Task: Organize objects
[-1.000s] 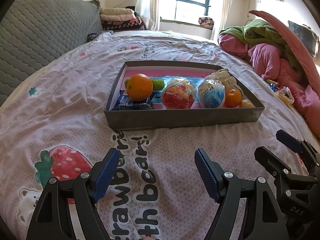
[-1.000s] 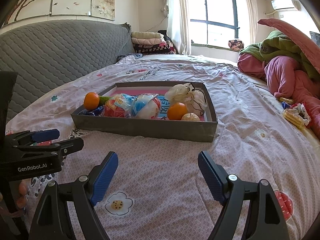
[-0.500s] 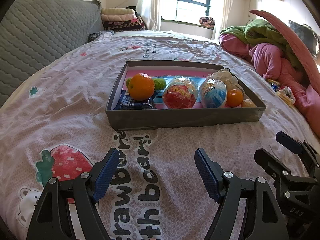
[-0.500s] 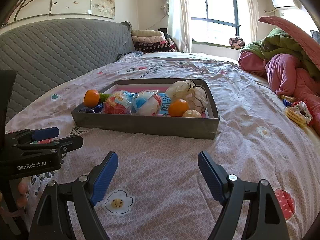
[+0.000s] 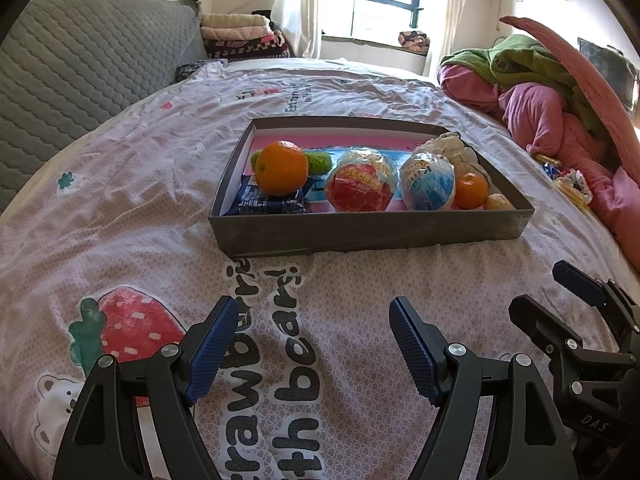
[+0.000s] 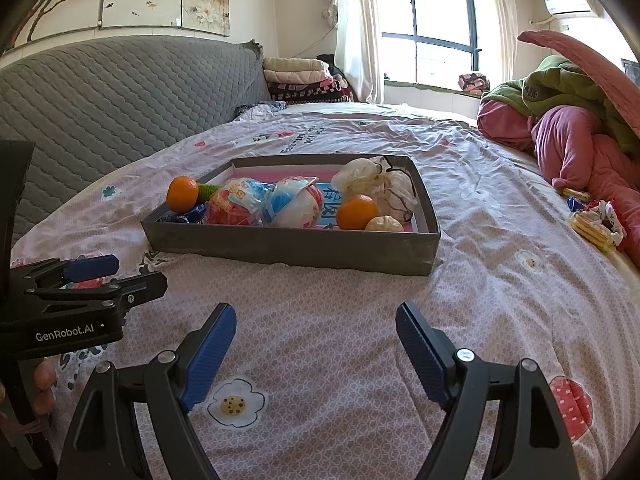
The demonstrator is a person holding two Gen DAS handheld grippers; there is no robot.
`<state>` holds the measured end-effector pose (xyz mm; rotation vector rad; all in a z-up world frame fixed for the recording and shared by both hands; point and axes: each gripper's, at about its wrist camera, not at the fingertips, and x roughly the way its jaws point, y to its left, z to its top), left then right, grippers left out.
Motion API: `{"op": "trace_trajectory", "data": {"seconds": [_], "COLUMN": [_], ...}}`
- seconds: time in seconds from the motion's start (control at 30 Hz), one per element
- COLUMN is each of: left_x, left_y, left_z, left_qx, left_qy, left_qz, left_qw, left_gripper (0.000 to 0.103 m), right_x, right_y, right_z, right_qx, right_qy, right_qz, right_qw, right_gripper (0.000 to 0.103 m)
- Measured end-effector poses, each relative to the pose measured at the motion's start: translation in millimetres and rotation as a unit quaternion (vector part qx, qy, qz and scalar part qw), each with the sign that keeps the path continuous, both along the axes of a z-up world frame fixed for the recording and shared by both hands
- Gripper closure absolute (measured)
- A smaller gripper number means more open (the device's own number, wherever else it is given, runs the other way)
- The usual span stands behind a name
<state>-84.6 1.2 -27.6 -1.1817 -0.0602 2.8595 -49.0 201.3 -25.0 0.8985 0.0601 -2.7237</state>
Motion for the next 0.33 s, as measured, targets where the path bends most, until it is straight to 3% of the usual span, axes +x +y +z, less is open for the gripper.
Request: {"op": "trace_trajectory", "data": {"seconds": [0.33], "left_x": [1.1], "left_y": [4.6], "left_z": [-2.2], "left_qx": [-0.013], "left_qy": [0.003], "left_qz": [-0.003], "left_qw": [0.9999], "left_gripper": [0.024], "right_x": [-1.7], "right_y": [-0.3], "right_z": [-2.5], "right_qx": [0.0], "right_qy": [-0.004], "right_qz": [0.001], "right_qw": [1.0], "right_gripper": [0.021]}}
